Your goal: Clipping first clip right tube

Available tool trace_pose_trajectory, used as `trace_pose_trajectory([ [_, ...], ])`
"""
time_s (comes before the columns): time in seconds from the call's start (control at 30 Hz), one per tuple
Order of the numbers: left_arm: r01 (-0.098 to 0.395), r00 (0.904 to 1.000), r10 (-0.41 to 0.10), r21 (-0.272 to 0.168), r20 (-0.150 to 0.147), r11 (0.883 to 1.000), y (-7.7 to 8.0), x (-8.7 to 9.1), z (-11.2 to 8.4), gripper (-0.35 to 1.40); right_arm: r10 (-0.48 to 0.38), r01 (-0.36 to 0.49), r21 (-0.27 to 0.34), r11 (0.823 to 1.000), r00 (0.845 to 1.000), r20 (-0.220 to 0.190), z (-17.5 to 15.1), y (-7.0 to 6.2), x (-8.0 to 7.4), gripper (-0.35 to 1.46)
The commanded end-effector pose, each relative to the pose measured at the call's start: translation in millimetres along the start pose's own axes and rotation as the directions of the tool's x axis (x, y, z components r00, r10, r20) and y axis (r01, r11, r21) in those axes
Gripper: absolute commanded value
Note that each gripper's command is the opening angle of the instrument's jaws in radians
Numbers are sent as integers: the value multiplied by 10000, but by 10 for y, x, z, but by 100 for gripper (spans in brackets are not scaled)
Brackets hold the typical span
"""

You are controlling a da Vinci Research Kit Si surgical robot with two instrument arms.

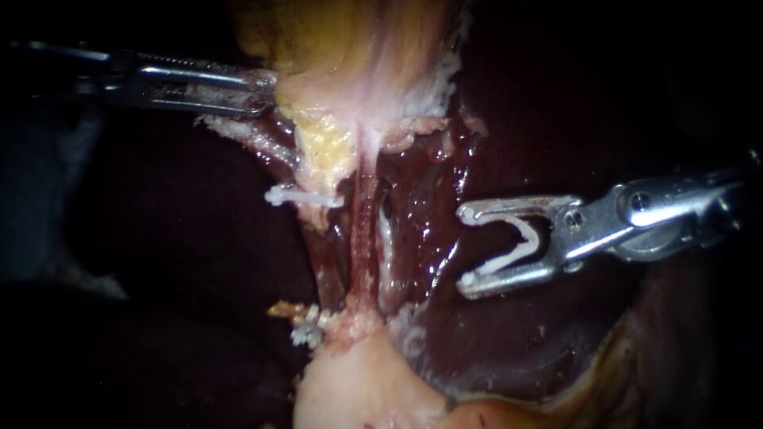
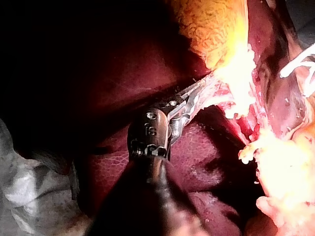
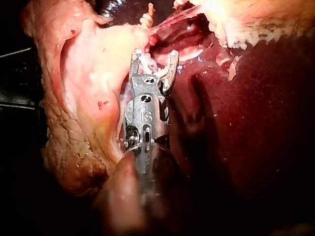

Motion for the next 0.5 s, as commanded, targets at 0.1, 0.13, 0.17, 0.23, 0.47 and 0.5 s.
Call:
trace_pose_trajectory([
  [0.1,39,10000,-39,-114,50,9999,3,7,-14,-35,20,-20,21,10000,10000,-1,0,0,0,50],
  [0.13,59,10000,-58,-98,44,9999,4,11,-20,-35,20,-20,21,10000,10000,-1,0,0,0,50],
  [0.17,81,10000,-81,-60,28,9999,5,14,-26,-35,19,-19,22,10000,10000,-1,0,0,0,50],
  [0.23,151,9999,-151,7,3,9999,9,25,-43,-35,19,-19,23,10000,10000,-1,0,0,0,50],
  [0.47,363,9986,-359,115,-381,9993,22,50,-86,-35,22,-22,48,10000,10000,-5,1,-1,1,50],
  [0.5,368,9986,-364,120,-383,9992,23,50,-87,-35,25,-24,73,10000,10000,-9,3,-1,2,50],
])
